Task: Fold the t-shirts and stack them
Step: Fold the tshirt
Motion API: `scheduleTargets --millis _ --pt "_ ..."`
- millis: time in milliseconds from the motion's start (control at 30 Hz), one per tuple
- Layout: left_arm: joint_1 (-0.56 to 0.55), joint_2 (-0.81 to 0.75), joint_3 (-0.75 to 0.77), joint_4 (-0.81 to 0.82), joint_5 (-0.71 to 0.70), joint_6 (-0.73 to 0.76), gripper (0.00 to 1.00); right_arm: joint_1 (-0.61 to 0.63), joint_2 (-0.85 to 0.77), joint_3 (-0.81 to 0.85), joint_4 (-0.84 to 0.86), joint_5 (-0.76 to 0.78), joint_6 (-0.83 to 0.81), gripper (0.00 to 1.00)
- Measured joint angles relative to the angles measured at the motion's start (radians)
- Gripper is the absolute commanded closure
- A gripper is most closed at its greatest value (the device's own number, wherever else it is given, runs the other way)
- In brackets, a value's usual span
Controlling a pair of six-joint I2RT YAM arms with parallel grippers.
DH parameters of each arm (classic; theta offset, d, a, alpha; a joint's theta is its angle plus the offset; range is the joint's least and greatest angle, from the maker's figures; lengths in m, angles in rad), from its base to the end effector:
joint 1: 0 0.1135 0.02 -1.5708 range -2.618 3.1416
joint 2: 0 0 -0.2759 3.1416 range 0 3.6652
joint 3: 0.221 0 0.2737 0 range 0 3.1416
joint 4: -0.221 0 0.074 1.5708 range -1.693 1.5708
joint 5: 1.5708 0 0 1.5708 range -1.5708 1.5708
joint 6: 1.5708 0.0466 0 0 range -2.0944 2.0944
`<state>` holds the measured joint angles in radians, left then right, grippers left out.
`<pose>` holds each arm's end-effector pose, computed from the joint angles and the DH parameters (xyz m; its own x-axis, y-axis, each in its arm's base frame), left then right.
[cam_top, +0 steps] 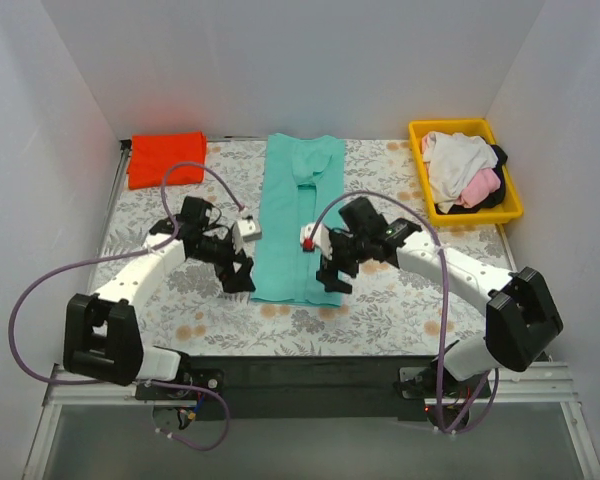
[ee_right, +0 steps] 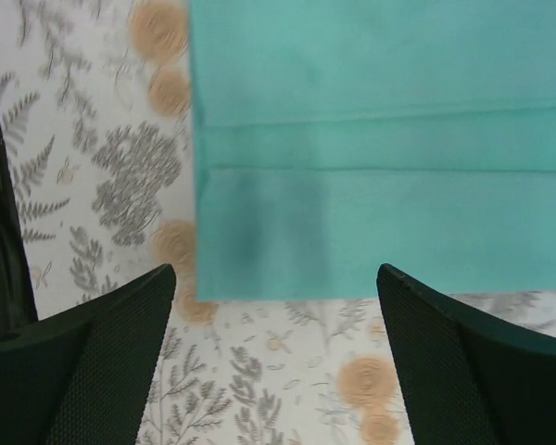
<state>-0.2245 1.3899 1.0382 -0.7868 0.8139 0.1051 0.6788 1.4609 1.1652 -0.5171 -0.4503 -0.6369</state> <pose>0.2714 -0.0967 0.2530 -0.8331 0.2641 -0.4859 0.5402 0.5771 -0.6125 0.2538 0.2308 0.2831 0.0202 -0.6716 -0.7407 -0.9778 0.1412 -0.1547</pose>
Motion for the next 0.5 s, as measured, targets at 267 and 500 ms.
scheduleTargets --millis 267,500 --pt "-0.114 -0.177 -0.331 0.001 -0.014 0.209 0.29 0.138 -0.045 -0.328 0.057 0.097 -0.081 0.36" --pt "-0.156 -0.137 -0.383 0.118 -0.075 0.269 0.39 0.149 -0.031 -0.358 0.203 0.144 -0.116 0.49"
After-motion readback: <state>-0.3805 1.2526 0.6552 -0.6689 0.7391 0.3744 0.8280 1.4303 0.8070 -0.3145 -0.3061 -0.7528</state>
